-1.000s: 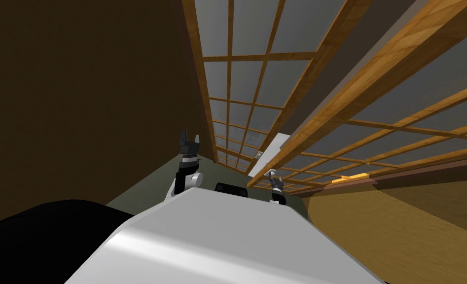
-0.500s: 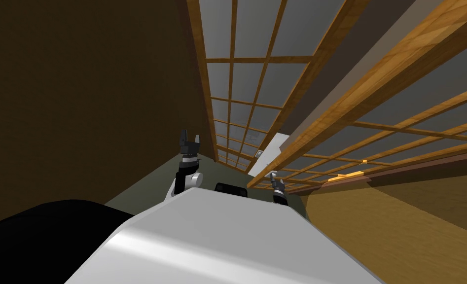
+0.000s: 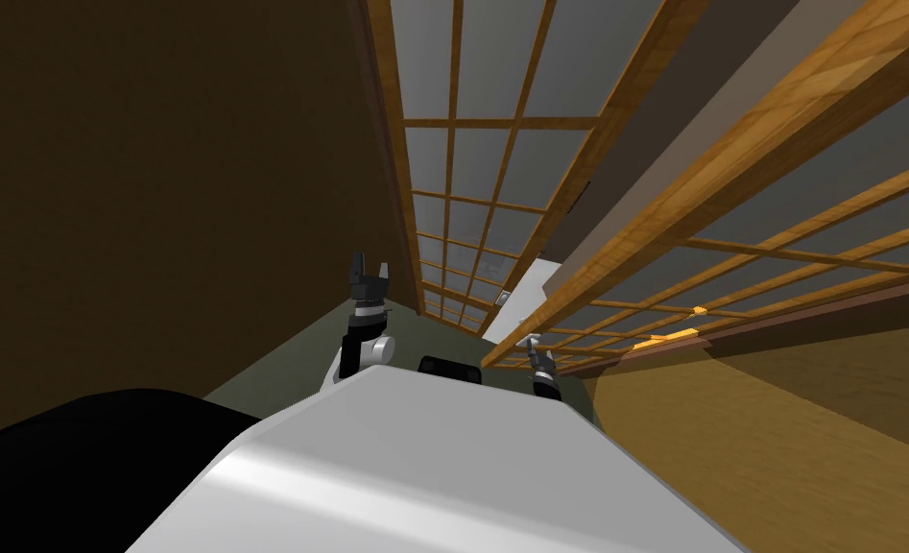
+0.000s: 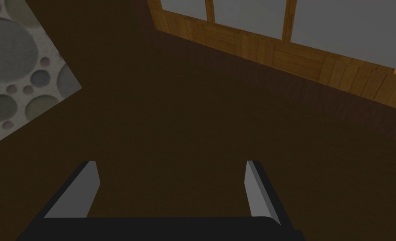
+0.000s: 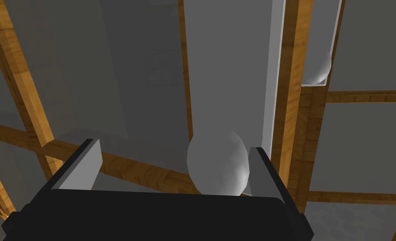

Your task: Pull the door open

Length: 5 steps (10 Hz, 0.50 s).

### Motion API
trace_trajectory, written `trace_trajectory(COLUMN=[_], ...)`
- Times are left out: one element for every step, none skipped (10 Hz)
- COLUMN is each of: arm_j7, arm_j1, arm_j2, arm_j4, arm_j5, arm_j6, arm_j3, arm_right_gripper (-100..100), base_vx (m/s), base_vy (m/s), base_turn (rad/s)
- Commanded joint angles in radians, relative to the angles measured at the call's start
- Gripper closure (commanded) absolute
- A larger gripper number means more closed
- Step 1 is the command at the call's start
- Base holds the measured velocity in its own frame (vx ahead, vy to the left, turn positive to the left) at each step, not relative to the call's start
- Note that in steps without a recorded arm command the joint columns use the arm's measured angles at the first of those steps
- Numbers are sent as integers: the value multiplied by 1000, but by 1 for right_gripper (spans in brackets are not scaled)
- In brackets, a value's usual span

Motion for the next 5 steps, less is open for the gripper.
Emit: trace_trajectory(arm_j7=[12,-17,-45,-59,-59], arm_j1=[-6,2,10,14,14], arm_j2=[-19,-22,-26,-28,-28], arm_j4=[32,34,37,38,38], arm_j5=[-12,-20,-28,-32,-32], arm_j6=[9,10,11,11,11], arm_j3=[-27,-27,-28,-28,-28], arm_right_gripper=[100,100,100,100,100], base_vx=[-6,-50,-107,-106,-58], base_vy=[6,0,-12,-17,-13], base_turn=[-6,34,22,-6,-39])
